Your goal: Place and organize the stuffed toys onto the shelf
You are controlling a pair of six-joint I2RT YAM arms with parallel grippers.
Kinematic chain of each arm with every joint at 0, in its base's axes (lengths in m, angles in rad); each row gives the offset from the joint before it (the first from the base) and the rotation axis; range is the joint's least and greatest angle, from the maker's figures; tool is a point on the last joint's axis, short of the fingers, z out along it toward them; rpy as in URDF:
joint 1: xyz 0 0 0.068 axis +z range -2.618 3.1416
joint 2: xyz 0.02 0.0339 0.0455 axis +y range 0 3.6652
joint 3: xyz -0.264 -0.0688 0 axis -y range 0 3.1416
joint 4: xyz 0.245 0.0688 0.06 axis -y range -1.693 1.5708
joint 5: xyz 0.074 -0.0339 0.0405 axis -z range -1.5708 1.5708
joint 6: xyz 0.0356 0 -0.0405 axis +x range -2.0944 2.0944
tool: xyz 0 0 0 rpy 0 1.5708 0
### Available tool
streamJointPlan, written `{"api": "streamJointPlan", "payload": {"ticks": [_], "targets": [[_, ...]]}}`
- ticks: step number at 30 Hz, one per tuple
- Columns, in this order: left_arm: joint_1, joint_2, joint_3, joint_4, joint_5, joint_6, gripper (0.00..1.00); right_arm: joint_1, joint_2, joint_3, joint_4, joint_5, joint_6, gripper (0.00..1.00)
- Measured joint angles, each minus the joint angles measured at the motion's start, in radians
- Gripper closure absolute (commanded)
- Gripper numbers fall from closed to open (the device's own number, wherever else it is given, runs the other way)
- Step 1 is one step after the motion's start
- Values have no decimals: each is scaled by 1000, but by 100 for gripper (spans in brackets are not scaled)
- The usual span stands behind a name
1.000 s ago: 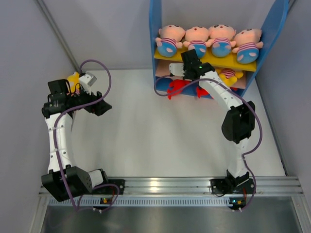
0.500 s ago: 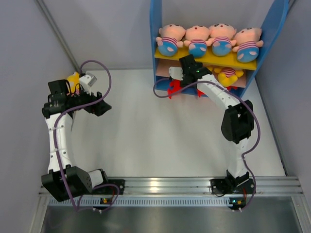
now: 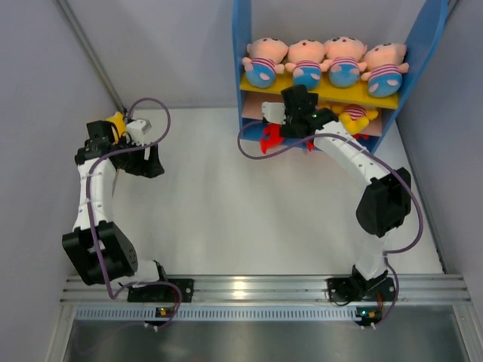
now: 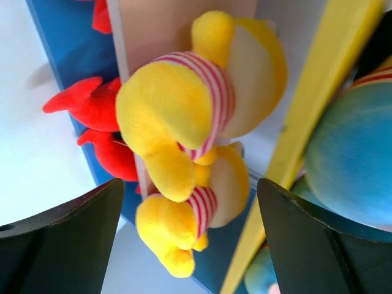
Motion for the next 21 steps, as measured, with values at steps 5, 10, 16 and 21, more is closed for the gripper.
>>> {"api": "streamJointPlan", "payload": {"ticks": [5, 10, 16, 21], "targets": [[-7, 91, -11, 79, -232, -27, 21, 40, -58, 0, 0, 11, -4, 9], [-37, 187, -10, 232, -521, -40, 20, 89, -167, -26, 1, 20, -4, 9], [-44, 418, 130, 373, -783, -40, 17, 128, -261, -87, 20, 38, -11, 9], [-40, 633, 320, 445, -911, -44, 12, 142, -289, -159, 39, 74, -23, 9]]}}
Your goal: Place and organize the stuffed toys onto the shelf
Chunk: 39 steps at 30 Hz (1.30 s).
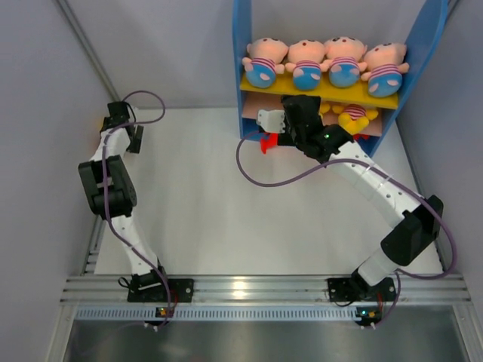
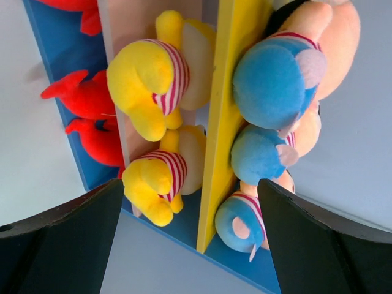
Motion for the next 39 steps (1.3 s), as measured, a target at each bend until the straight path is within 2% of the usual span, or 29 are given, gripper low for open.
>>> {"api": "streamJointPlan", "payload": {"ticks": [8, 13, 16, 18, 20, 21, 24, 28, 32, 35, 39], "targets": [[1, 248, 257, 20, -136, -2, 9, 34, -5, -59, 19, 34, -6, 9], [8, 334, 341, 23, -169, 8, 11, 35, -5, -65, 26, 46, -6, 9], [18, 356, 352, 24, -174, 21, 30, 40, -5, -77, 44, 50, -4, 10], [24, 367, 352, 26, -177, 26, 58, 50, -5, -85, 61, 55, -4, 10], [27, 370, 344, 31, -172, 28, 95, 65, -5, -98, 91, 59, -5, 9], [27, 370, 333, 34, -169, 28, 100, 74, -6, -106, 104, 60, -7, 9], [26, 349, 272, 66, -154, 35, 100, 109, -14, -133, 135, 59, -6, 9], [13, 189, 37, 103, -102, 63, 100, 154, -26, -136, 169, 7, 85, 9], [-16, -82, -259, 91, -20, 116, 100, 190, -40, -135, 238, -164, 353, 7], [-130, -322, -438, 40, 54, 146, 100, 201, -39, -135, 325, -295, 628, 7], [-347, -588, -532, -43, 196, 158, 100, 201, -24, -133, 420, -360, 936, 6]]}}
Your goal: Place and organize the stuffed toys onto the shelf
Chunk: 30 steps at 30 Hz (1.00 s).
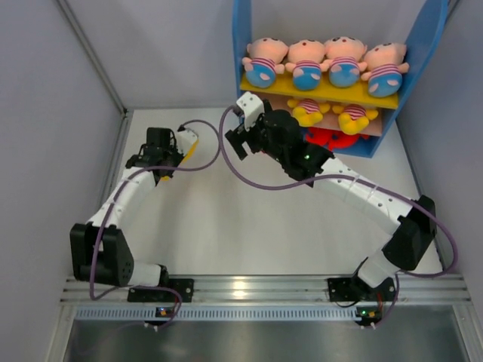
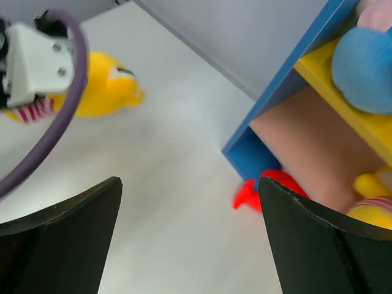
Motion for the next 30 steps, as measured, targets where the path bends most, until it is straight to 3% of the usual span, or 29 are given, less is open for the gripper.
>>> {"api": "streamJointPlan", "payload": {"ticks": [7, 10, 13, 20, 25, 30], "targets": [[-277, -339, -56, -200, 132, 16, 100, -14, 14, 5, 22, -42, 297, 4], [-359, -398, -63, -281, 160, 35, 100, -29, 17, 2, 27, -174, 325, 8], [-374, -415, -63, -360, 188, 60, 100, -36, 11, -67, 76, -376, 278, 6], [-374, -422, 40, -573, 333, 97, 100, -50, -147, -467, 144, -726, 53, 1], [-374, -459, 123, -631, 402, 125, 100, -55, -181, -435, 191, -832, -34, 4], [-374, -463, 124, -663, 408, 145, 100, -55, -114, -333, 248, -881, -56, 7]]}}
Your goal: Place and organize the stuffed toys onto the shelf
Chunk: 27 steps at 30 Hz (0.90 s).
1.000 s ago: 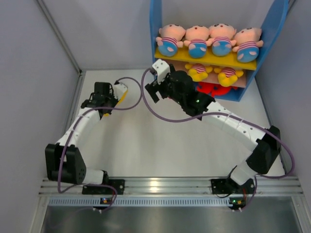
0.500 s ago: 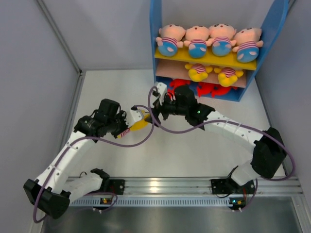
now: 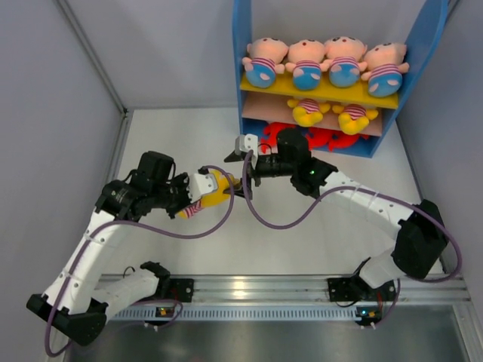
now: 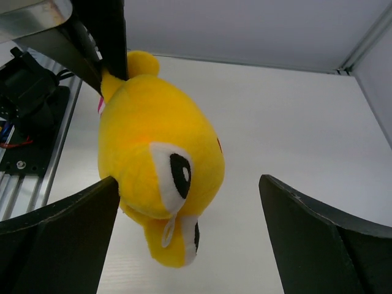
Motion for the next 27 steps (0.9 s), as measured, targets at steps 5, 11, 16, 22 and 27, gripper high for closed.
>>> {"api": "streamJointPlan", "payload": {"ticks": [5, 11, 16, 22, 27], "targets": [[0, 8, 37, -43, -25, 2, 100, 3, 91, 68, -19, -56, -13, 11], [1, 39, 190, -69, -41, -10, 75, 15, 100, 72, -17, -94, -14, 100], [0, 79, 304, -82, -37, -68, 34, 15, 73, 49, 20, -21, 8, 100], [-1, 135, 578, -59, -37, -179, 16, -60, -94, -116, 140, 34, 19, 100], [-2, 121, 719, -33, -37, -218, 13, -192, -232, -116, 233, 32, 24, 100]]}}
